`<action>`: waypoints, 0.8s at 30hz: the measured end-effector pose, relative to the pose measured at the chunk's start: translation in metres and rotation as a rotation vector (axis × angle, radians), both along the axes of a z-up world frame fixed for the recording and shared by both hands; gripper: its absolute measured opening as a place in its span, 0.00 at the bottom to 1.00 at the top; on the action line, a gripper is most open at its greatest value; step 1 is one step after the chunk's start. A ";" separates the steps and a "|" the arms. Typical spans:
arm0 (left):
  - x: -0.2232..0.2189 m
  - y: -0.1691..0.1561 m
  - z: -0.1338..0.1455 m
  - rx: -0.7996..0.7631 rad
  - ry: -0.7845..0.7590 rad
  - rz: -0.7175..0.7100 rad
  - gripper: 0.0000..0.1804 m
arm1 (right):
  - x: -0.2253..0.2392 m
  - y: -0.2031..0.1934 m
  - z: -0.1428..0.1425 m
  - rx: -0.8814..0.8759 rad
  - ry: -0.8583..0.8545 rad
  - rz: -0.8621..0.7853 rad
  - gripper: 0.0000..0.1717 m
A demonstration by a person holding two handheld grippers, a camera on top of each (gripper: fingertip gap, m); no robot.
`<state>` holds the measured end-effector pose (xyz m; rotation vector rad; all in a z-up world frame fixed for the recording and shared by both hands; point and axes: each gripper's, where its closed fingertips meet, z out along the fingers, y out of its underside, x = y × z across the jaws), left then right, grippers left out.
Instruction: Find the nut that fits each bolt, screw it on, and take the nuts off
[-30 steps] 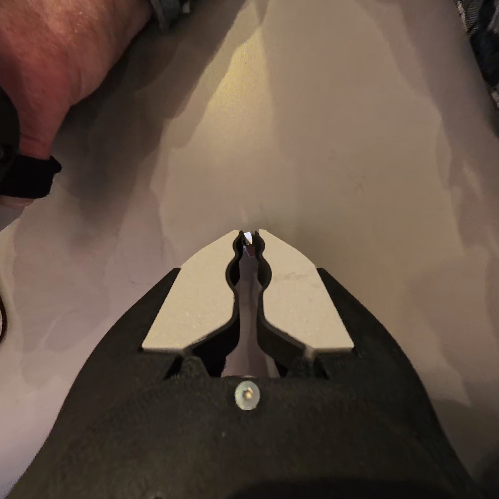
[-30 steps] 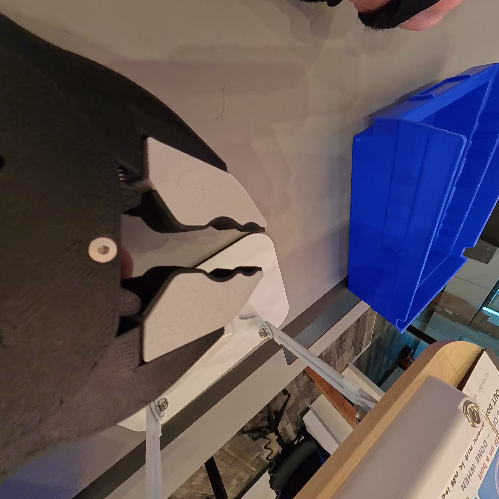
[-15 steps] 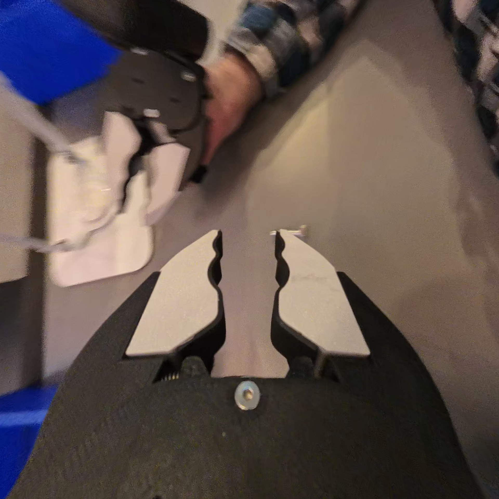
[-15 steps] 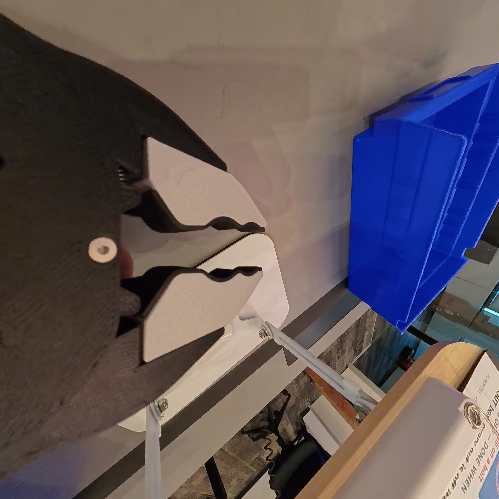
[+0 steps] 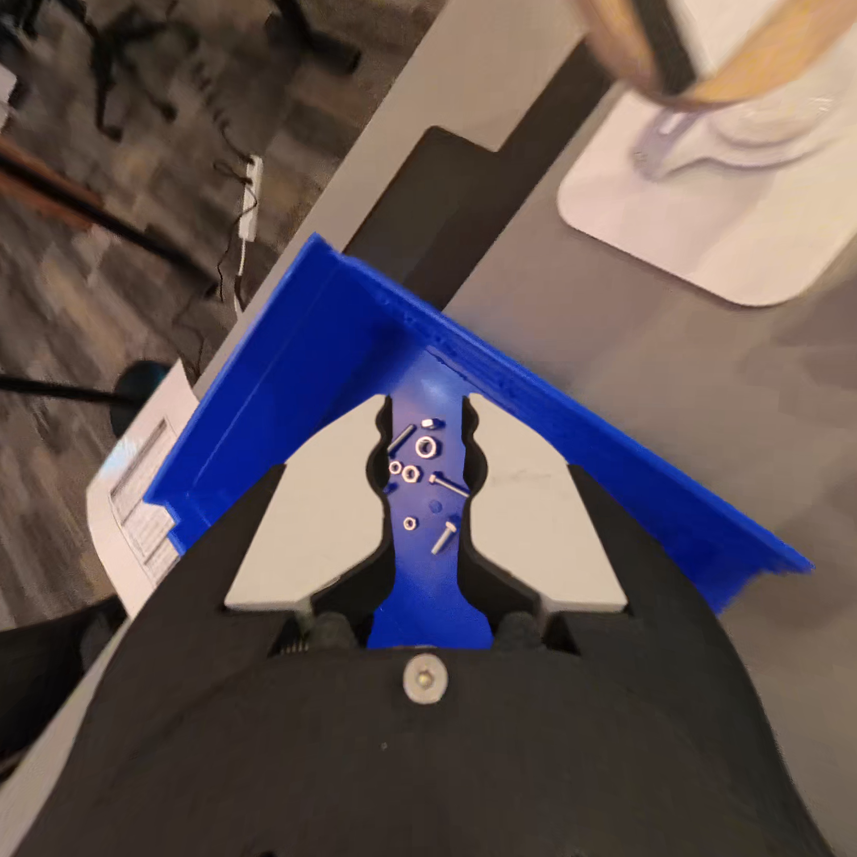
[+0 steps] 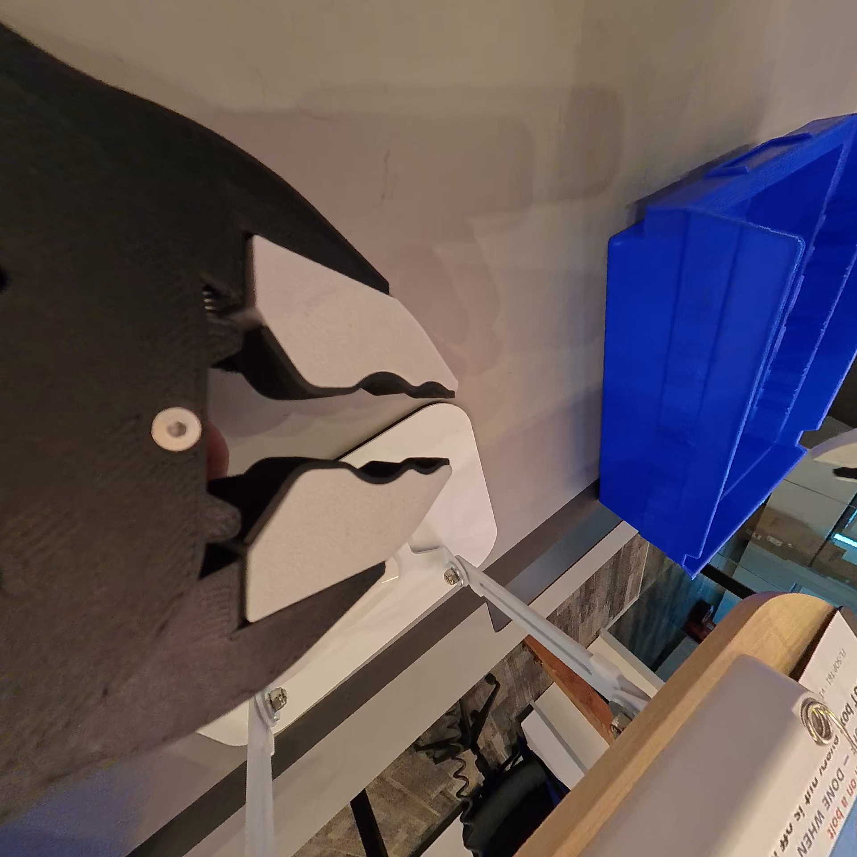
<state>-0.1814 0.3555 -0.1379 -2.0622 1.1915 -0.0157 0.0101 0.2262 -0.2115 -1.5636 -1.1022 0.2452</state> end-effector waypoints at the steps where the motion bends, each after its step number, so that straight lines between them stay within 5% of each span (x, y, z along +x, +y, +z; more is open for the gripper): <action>1: -0.005 0.007 -0.005 -0.013 -0.003 0.029 0.13 | 0.000 0.000 0.000 0.000 0.000 0.000 0.14; 11: -0.031 0.034 -0.092 -0.294 0.088 0.105 0.15 | -0.001 0.000 -0.002 0.000 -0.012 0.003 0.14; 24: -0.035 0.026 -0.126 -0.403 0.151 0.080 0.16 | -0.002 -0.002 -0.001 0.011 -0.017 0.011 0.14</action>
